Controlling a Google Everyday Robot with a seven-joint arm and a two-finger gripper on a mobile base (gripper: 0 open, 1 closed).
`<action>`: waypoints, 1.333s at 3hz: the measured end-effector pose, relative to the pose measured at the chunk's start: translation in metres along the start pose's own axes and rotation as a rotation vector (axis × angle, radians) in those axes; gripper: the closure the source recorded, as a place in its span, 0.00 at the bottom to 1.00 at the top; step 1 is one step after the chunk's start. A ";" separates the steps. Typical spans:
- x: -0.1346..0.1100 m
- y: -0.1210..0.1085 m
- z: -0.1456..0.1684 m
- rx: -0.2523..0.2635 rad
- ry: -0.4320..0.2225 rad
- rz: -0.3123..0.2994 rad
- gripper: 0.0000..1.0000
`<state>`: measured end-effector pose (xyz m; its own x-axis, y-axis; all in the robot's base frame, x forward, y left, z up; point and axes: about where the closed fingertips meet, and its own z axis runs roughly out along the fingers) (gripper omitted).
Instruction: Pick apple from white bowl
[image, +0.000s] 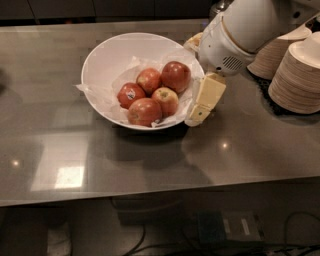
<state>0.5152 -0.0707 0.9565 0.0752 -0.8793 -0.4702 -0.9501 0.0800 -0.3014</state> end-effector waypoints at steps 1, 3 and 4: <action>-0.025 0.000 0.012 -0.015 -0.060 -0.051 0.19; -0.042 -0.009 0.030 -0.041 -0.115 -0.090 0.41; -0.044 -0.012 0.042 -0.069 -0.128 -0.089 0.41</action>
Offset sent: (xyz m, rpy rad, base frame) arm 0.0160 0.0548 -0.0034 0.0956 -0.0213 0.1429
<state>0.5362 -0.0127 0.9459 0.1935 -0.8140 -0.5478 -0.9563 -0.0317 -0.2907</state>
